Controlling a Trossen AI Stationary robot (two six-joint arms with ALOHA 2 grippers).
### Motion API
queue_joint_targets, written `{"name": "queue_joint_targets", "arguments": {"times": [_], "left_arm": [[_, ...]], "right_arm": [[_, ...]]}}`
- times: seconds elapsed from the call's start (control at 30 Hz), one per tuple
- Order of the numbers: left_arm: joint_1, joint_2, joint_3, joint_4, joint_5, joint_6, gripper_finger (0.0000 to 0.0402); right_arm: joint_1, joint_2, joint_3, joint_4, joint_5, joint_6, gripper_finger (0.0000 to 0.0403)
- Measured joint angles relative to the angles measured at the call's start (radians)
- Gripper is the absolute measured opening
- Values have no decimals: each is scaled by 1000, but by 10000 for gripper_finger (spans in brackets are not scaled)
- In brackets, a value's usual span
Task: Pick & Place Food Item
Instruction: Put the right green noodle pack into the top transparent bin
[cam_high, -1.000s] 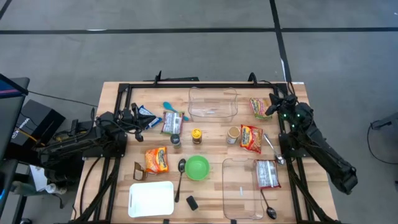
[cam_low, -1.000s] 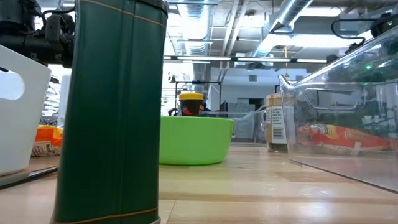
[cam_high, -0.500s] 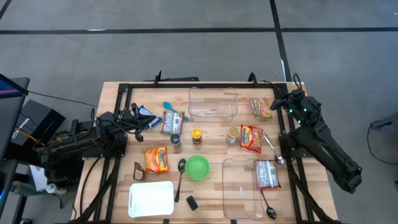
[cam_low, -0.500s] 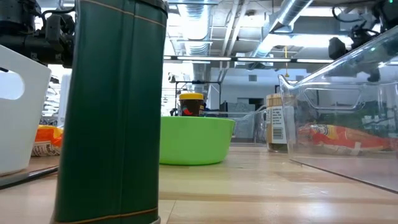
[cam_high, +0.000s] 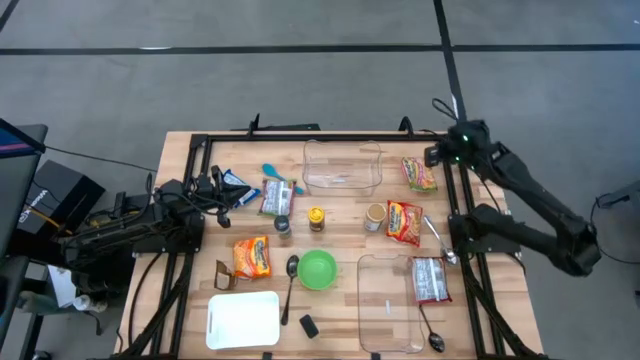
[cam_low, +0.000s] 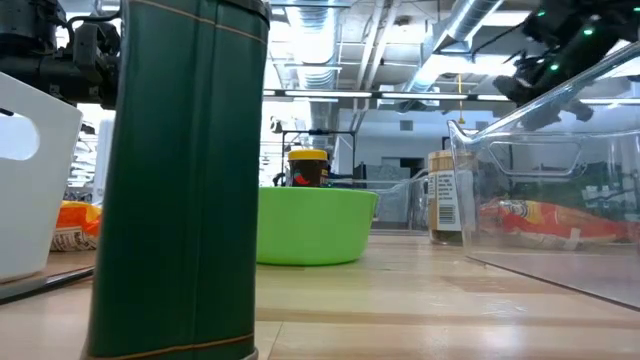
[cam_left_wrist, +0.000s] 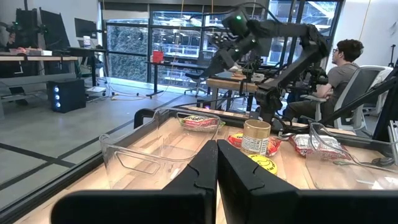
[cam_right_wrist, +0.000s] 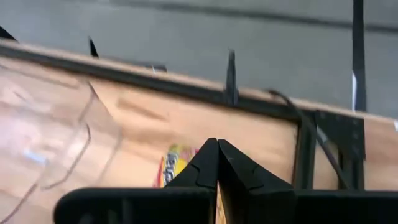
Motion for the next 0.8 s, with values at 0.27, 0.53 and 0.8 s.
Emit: {"name": "queue_joint_targets", "arguments": {"times": [0.27,0.53,0.8], "left_arm": [[0,0,0,0,0,0,1],[0,0,0,0,0,0,1],[0,0,0,0,0,0,1]], "right_arm": [[78,232,148,-209,35,86,0],[223,373,174,-207,18,149,0],[330,458,174,-225,16,279,0]]}}
